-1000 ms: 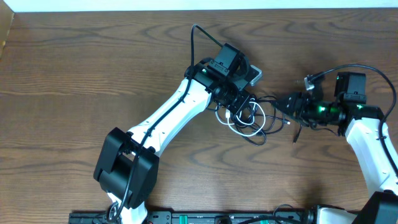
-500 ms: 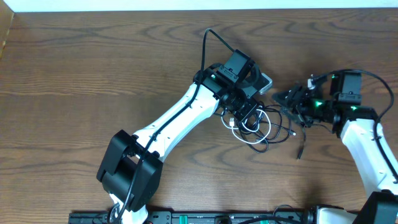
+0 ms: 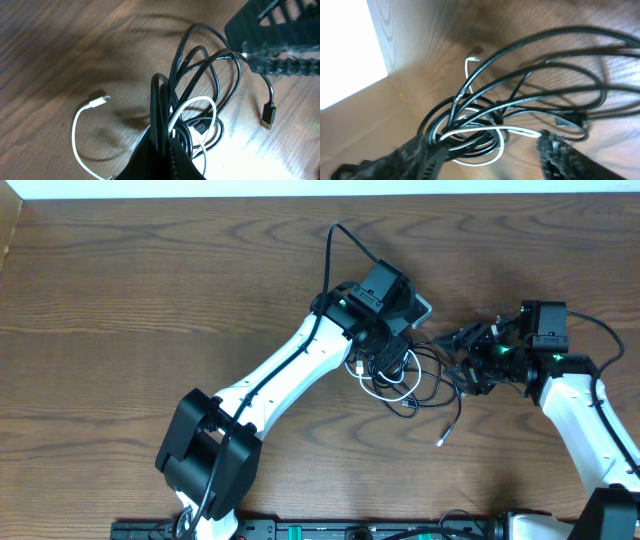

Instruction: Untangle cables

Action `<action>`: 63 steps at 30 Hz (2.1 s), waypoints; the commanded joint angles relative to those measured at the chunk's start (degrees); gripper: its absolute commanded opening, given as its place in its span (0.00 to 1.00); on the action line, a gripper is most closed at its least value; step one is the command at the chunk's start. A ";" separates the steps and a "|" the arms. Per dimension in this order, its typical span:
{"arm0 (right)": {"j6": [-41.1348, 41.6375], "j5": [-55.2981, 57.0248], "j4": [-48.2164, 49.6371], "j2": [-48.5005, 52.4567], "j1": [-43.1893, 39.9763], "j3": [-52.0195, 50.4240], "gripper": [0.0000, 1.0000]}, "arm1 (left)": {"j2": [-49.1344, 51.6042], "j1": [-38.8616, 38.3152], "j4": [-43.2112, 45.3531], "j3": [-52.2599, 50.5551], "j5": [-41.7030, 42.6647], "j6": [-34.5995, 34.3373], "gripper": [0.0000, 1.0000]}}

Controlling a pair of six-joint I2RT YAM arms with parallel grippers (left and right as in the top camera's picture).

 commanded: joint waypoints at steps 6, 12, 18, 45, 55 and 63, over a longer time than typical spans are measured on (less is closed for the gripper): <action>7.21 -6.49 -0.02 0.15 0.28 -0.28 0.90 | -0.09 0.00 0.55 0.52 -1.92 1.16 0.07; 8.20 1.46 -0.50 0.17 0.87 -0.42 0.88 | -0.09 -0.26 0.66 0.52 -1.38 1.14 0.07; 11.39 6.14 2.36 0.26 2.86 -1.64 0.71 | -0.09 -1.05 0.37 0.52 -0.26 1.18 0.08; 14.60 6.16 4.87 8.55 4.28 -2.16 0.50 | -0.09 -2.49 -1.31 0.52 3.45 1.64 0.08; 14.64 4.17 4.15 8.52 4.31 -2.19 0.55 | -0.09 -2.67 -1.27 0.52 2.67 2.03 0.07; 14.62 8.15 4.02 8.55 5.05 -2.19 0.01 | -0.09 -2.64 -0.94 0.52 2.67 2.45 0.08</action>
